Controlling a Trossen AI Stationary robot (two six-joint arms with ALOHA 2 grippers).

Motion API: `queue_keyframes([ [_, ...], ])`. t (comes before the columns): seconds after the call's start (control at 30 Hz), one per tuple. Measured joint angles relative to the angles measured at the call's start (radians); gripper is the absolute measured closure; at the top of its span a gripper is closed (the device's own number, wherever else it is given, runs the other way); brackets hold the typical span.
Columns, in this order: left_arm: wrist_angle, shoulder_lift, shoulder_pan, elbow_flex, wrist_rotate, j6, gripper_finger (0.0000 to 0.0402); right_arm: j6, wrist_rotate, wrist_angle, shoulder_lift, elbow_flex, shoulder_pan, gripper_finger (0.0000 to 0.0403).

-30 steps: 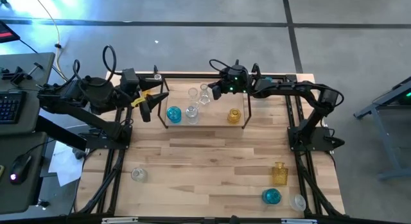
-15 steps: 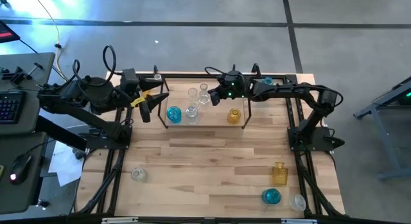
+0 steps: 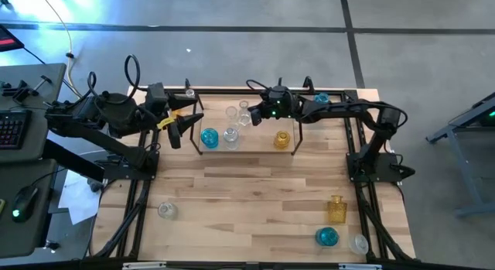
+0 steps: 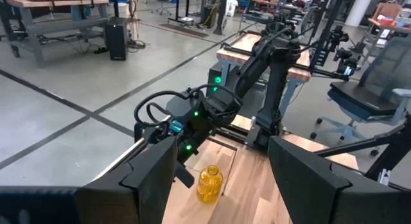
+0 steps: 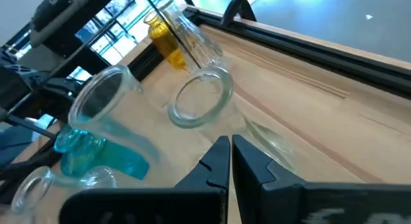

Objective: Sort vases onto shelf
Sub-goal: Put the transparent vase on the shelf aligned with the other transparent vases

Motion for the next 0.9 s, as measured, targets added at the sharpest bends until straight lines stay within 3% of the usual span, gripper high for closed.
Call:
queue_keyframes([
  [0.9, 0.009, 0.000, 0.000, 0.000, -0.001, -0.004, 0.0165, -0.002, -0.005, 0.095, 0.013, 0.001, -0.013, 0.0403],
])
